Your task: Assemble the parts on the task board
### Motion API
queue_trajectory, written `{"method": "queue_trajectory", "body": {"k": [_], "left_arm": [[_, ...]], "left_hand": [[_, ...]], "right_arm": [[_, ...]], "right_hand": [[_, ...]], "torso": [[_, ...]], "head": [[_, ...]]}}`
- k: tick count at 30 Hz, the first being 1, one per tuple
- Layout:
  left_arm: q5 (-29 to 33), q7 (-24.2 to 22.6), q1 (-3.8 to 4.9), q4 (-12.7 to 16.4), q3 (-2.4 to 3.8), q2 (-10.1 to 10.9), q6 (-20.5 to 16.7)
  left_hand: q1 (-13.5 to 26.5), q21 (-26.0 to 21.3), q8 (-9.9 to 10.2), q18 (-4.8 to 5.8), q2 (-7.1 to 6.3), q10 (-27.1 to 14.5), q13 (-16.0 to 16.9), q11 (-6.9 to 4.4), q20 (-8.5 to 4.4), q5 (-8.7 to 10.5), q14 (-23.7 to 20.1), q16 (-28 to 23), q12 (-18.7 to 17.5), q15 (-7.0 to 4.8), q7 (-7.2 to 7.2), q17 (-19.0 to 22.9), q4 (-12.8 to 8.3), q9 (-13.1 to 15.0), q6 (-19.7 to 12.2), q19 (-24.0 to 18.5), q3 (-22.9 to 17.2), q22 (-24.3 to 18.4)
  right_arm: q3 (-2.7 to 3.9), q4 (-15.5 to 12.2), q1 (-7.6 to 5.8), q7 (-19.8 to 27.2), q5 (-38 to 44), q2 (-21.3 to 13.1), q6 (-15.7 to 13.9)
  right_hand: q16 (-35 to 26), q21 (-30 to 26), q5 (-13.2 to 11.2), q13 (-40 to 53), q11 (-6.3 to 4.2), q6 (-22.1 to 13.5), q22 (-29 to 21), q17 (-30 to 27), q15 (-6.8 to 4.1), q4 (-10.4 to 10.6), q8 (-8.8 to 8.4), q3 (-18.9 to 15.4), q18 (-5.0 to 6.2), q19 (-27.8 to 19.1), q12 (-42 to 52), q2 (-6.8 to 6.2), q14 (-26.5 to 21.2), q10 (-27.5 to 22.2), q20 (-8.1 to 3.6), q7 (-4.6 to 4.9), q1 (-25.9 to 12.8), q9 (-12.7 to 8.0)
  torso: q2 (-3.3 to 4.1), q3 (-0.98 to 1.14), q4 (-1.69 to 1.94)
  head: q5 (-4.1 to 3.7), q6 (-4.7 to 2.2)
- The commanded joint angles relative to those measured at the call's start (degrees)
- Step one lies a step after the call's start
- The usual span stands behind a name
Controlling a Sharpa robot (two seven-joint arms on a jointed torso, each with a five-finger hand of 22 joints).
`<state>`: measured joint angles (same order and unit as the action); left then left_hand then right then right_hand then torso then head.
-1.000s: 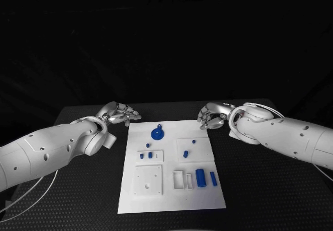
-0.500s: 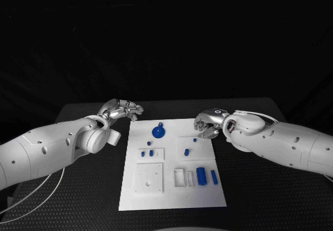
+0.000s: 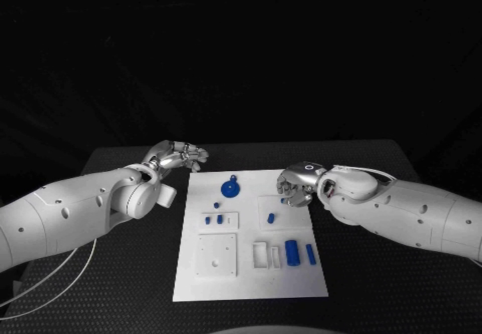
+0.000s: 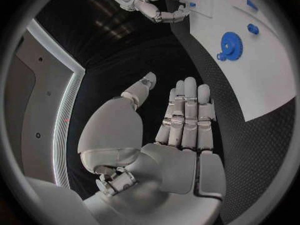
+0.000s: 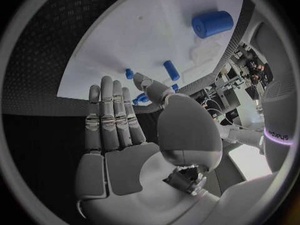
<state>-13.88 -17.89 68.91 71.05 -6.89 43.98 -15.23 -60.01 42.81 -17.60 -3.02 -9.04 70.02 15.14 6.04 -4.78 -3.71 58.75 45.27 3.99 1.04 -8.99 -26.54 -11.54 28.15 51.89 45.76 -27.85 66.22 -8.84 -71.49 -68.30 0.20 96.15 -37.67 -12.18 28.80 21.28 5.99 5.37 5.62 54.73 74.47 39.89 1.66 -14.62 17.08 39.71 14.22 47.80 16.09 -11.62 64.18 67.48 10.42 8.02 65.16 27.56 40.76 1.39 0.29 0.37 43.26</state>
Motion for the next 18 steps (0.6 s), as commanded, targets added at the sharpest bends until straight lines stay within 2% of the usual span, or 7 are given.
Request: {"method": "queue_trajectory", "body": {"k": [1,12,15,18], "left_arm": [[0.8,-0.9,0.09,0.1,0.07,-0.1,1.0],[0.9,-0.6,0.10,0.0,0.07,-0.1,1.3],[1.0,-0.6,0.12,-0.1,0.07,-0.1,1.4],[1.0,-0.4,0.16,-0.2,0.07,-0.1,1.3]], "left_hand": [[0.1,-0.2,-0.4,-0.41,0.66,-0.5,-0.1,0.09,0.08,-0.14,0.3,-0.4,0.2,-0.09,0.12,-0.1,-0.3,0.0,-0.4,0.2,0.1,0.0],[0.1,-0.3,-0.4,-0.43,0.78,-0.5,-0.1,0.11,0.10,-0.15,0.4,-0.7,0.1,-0.05,0.10,-0.2,-0.4,0.0,-0.5,0.2,0.1,0.0],[0.1,-0.3,-0.4,-0.43,0.82,-0.5,-0.1,0.12,0.11,-0.15,0.4,-0.8,0.1,-0.05,0.09,-0.2,-0.4,0.0,-0.5,0.2,0.2,0.0],[0.1,-0.4,-0.4,-0.43,0.93,-0.5,-0.1,0.09,0.12,-0.16,0.5,-0.9,0.2,-0.04,0.10,-0.2,-0.4,0.0,-0.5,0.2,0.2,0.0]], "right_arm": [[-0.10,0.6,0.17,-0.4,2.0,0.4,0.5],[-0.45,0.9,0.75,-0.3,2.5,1.1,1.3],[-0.58,0.9,0.96,-0.2,2.6,1.2,1.5],[-0.69,0.8,1.10,-0.2,3.1,1.3,1.6]], "right_hand": [[0.2,-0.2,-0.2,0.1,-0.12,0.4,0.1,-0.1,-0.04,0.1,0.20,0.4,0.78,0.5,-0.3,-0.45,0.4,0.4,0.04,0.13,0.2,-0.1],[0.2,-0.3,-0.6,0.3,-0.33,1.0,0.2,-0.1,-0.03,0.2,0.40,1.2,0.78,0.6,-0.7,-0.26,0.4,1.1,0.04,-0.08,0.2,-0.2],[0.1,-0.6,-2.5,0.4,-0.38,1.6,0.3,-0.2,-0.03,0.6,0.60,3.2,0.78,0.6,-1.3,0.07,0.4,1.6,0.05,-0.39,0.8,-0.3],[0.2,-0.6,-2.7,0.5,-0.42,1.9,0.4,-0.2,-0.03,0.8,0.71,3.9,0.78,0.7,-1.6,0.12,0.5,1.9,0.07,-0.49,0.7,-0.3]], "torso": [[0.03,0.05,0.05],[0.01,0.05,0.00],[0.00,0.03,0.00],[0.00,0.03,-0.01]], "head": [[0.09,0.10],[0.25,0.45],[0.24,0.64],[0.30,0.67]]}}
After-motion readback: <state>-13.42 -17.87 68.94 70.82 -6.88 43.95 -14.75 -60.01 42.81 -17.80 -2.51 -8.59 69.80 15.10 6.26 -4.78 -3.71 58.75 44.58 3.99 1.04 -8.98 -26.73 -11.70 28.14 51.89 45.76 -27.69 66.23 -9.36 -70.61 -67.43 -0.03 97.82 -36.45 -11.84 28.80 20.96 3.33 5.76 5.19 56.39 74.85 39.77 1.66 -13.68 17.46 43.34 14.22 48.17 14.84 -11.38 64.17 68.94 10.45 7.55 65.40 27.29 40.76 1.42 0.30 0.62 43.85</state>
